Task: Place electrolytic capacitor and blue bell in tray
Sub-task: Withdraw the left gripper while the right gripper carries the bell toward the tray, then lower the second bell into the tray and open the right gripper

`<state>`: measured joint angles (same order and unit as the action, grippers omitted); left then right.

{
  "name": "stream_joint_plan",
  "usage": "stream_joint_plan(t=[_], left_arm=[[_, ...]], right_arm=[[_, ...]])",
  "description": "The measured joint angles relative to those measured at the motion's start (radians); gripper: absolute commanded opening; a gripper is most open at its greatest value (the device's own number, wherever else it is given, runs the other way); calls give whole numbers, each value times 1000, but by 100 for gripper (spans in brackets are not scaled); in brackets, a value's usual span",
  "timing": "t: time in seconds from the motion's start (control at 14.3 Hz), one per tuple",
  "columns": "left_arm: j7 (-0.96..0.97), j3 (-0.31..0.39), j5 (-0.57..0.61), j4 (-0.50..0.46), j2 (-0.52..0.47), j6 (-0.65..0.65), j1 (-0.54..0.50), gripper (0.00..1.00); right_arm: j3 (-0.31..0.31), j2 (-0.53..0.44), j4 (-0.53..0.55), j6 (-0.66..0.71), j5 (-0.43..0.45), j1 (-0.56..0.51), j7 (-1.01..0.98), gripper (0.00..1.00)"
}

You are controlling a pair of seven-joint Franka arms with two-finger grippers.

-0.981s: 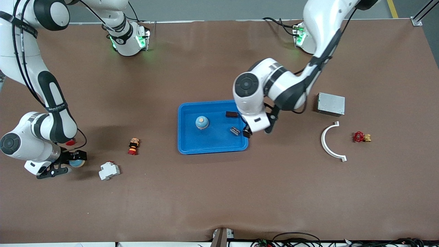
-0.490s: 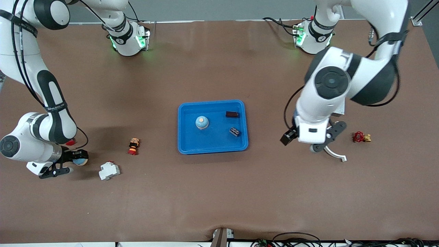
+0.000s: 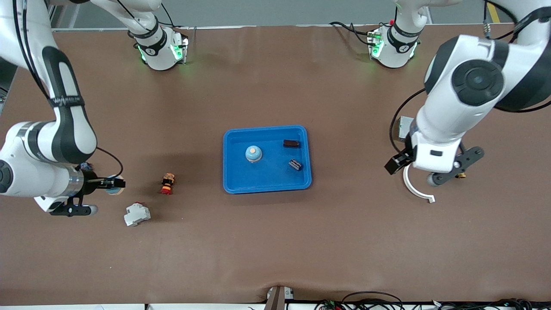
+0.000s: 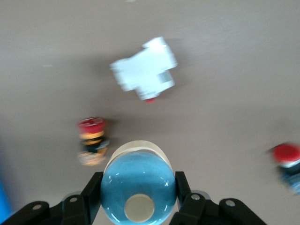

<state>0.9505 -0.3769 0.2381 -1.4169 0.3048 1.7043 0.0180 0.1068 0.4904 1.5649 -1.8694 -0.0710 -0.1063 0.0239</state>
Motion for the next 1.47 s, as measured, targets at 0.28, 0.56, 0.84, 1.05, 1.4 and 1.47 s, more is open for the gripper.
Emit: stream_joint_plan(t=[0.28, 0.56, 0.84, 1.05, 1.4, 1.47], left_arm=[[-118, 1, -43, 0, -52, -22, -64, 100], [-244, 1, -73, 0, -84, -44, -134, 100], [-298, 0, -74, 0, -95, -48, -146, 100], [-324, 0, -74, 0, -102, -68, -146, 100], [-403, 0, -143, 0, -137, -96, -175, 100], [-409, 0, -145, 0, -139, -97, -178, 100]], right_arm=[[3, -39, 4, 13, -25, 133, 288, 0], [4, -39, 13, -37, -25, 320, 618, 0], [3, -18, 39, -153, -25, 439, 850, 0], [2, 47, 49, -256, -25, 508, 961, 0], [-6, 142, 36, -308, -18, 574, 1019, 0], [-8, 149, 32, -308, -15, 578, 1027, 0]])
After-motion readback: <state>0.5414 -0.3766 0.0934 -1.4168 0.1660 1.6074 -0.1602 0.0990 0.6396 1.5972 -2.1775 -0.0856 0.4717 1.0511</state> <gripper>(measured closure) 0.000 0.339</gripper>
